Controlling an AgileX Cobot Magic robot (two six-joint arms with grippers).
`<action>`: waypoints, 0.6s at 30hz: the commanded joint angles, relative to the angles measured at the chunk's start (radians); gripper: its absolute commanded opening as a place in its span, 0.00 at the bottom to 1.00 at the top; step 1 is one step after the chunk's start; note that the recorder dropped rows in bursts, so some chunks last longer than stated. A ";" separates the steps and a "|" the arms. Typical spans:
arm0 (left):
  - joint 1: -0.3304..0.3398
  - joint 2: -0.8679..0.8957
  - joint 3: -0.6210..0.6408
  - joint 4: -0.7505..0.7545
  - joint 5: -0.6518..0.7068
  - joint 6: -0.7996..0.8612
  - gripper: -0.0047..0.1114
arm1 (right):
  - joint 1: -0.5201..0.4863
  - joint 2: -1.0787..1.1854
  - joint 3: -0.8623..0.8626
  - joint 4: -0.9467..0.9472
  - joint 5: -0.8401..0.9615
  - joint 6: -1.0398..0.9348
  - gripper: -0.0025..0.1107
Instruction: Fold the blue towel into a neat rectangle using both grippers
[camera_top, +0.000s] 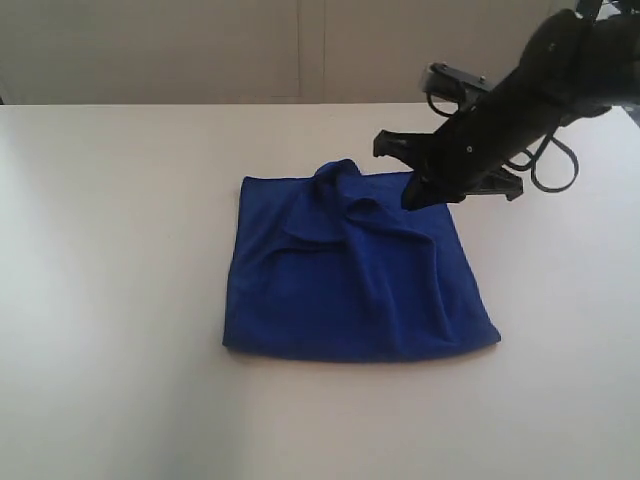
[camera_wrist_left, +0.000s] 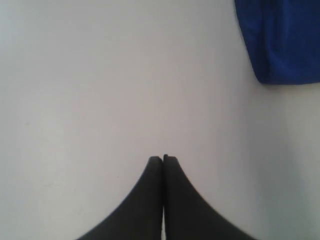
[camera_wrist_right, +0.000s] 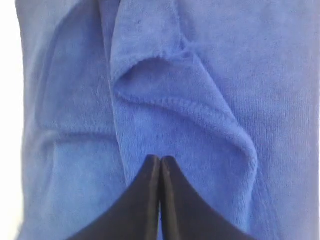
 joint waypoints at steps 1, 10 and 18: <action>0.003 -0.009 0.006 -0.011 0.007 -0.002 0.04 | -0.051 -0.011 0.045 0.217 -0.099 -0.120 0.02; 0.003 -0.009 0.006 -0.016 -0.150 -0.004 0.04 | -0.057 0.148 0.050 0.732 -0.182 -0.316 0.03; 0.003 -0.009 0.006 -0.068 -0.194 -0.004 0.04 | -0.057 0.246 0.050 0.969 -0.189 -0.386 0.25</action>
